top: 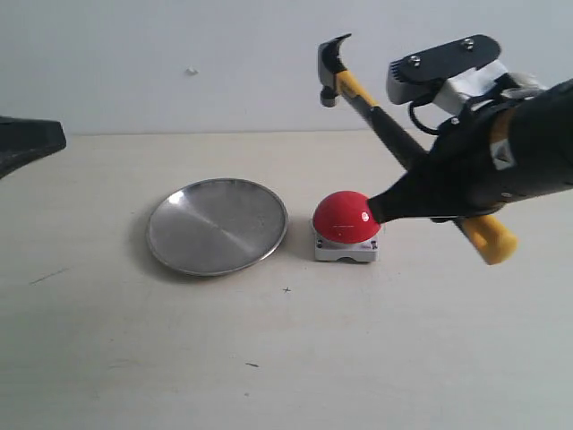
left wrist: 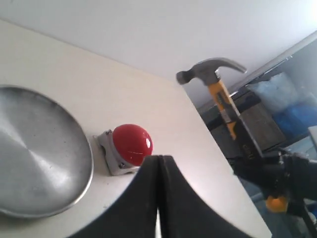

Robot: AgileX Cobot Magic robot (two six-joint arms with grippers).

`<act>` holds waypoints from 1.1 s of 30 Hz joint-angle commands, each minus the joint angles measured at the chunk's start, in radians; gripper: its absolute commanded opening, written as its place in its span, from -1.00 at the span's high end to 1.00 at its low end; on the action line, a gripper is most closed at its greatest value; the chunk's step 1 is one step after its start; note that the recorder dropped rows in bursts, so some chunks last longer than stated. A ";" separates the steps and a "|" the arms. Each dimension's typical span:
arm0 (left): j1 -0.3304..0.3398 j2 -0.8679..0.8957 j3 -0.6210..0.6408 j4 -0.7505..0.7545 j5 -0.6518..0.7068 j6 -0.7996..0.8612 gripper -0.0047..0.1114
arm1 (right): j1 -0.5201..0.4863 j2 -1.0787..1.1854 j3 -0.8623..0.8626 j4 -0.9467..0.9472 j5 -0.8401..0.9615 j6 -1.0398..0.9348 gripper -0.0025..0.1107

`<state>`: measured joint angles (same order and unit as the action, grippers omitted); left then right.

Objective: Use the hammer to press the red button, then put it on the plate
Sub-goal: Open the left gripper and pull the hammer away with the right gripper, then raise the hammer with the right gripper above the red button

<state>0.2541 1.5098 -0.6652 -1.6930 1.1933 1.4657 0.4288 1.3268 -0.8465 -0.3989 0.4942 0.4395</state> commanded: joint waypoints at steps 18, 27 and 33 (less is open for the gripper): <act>0.048 -0.889 0.461 -0.051 -0.549 0.071 0.92 | -0.005 -0.173 0.214 -0.187 -0.126 0.190 0.96; 0.048 -1.307 0.637 -0.051 -1.008 -0.057 0.92 | -0.005 -0.130 0.210 -0.153 -0.058 0.184 0.96; 0.048 -1.339 0.665 -0.051 -0.947 -0.060 0.92 | -0.005 -0.015 0.129 0.055 0.082 -0.080 0.96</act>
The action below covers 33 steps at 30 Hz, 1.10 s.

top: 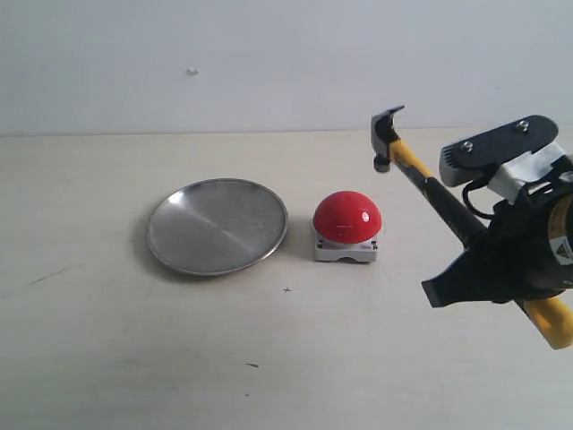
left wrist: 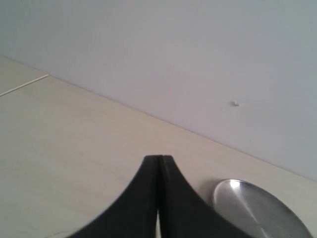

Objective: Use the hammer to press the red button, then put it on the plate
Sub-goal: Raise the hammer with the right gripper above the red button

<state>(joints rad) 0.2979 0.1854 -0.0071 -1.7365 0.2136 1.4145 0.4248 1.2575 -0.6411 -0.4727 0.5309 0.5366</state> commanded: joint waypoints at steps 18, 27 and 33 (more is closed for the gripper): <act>0.004 -0.015 0.007 -0.008 0.042 -0.006 0.92 | -0.105 0.072 -0.221 0.403 0.054 -0.412 0.96; 0.004 -0.015 0.007 -0.008 0.035 -0.006 0.92 | -0.235 0.041 -0.173 0.867 0.079 -0.860 0.96; 0.004 -0.015 0.007 -0.008 0.035 -0.006 0.92 | -0.235 0.094 -0.173 0.843 0.041 -0.868 0.96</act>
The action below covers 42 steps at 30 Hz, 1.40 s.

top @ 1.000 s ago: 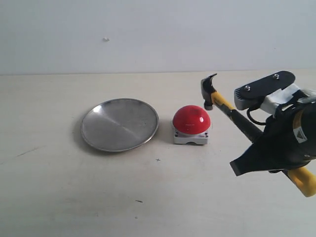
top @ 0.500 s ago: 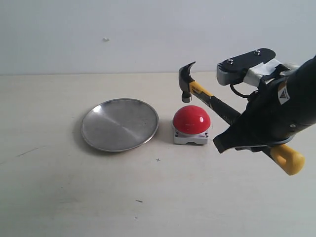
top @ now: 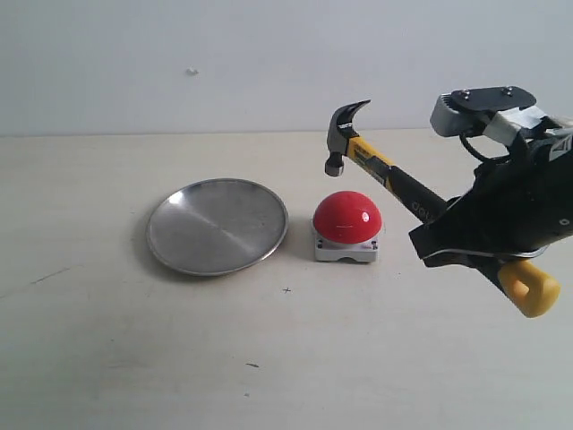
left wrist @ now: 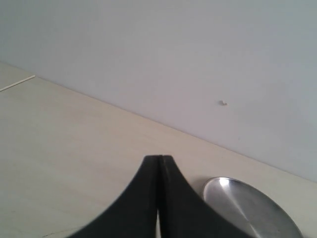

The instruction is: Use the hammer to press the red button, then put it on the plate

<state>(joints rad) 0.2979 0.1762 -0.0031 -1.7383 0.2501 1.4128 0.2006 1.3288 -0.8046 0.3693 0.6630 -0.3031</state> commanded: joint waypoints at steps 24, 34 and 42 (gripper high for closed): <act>0.004 -0.006 0.003 -0.006 -0.001 -0.001 0.92 | -0.011 -0.082 -0.104 -0.076 -0.175 0.001 0.96; 0.004 -0.006 0.003 -0.006 -0.001 -0.001 0.92 | -0.011 0.105 -0.042 -0.090 -0.007 0.017 0.96; 0.004 -0.006 0.003 -0.006 -0.001 -0.001 0.92 | -0.011 0.131 -0.042 -0.043 -0.164 0.017 0.96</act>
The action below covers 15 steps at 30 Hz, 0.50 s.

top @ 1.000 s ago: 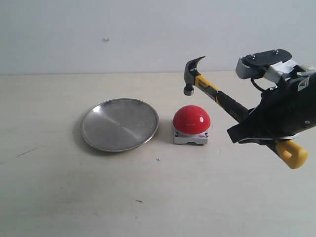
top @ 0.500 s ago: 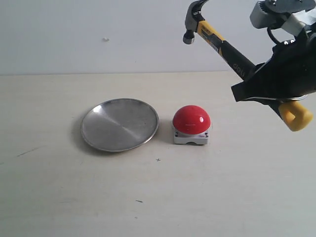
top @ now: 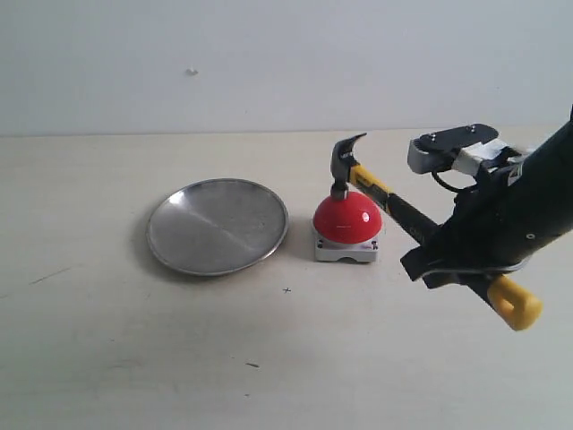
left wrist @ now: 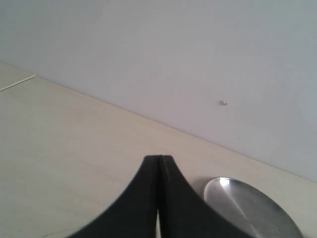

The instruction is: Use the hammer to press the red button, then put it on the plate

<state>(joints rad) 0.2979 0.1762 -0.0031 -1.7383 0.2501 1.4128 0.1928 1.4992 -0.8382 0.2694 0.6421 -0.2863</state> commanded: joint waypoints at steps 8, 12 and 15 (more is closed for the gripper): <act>0.004 -0.006 0.003 -0.006 -0.001 0.002 0.92 | -0.001 -0.156 -0.011 0.481 -0.281 -0.256 0.96; 0.004 -0.006 0.003 -0.006 -0.001 0.002 0.92 | -0.001 -0.145 -0.002 1.028 -0.191 -0.705 0.96; 0.004 -0.006 0.003 -0.006 -0.001 0.002 0.92 | 0.002 -0.104 0.021 1.396 -0.055 -0.981 0.96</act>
<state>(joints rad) 0.2979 0.1762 -0.0031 -1.7383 0.2501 1.4128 0.1928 1.3766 -0.8264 1.3318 0.5134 -0.9855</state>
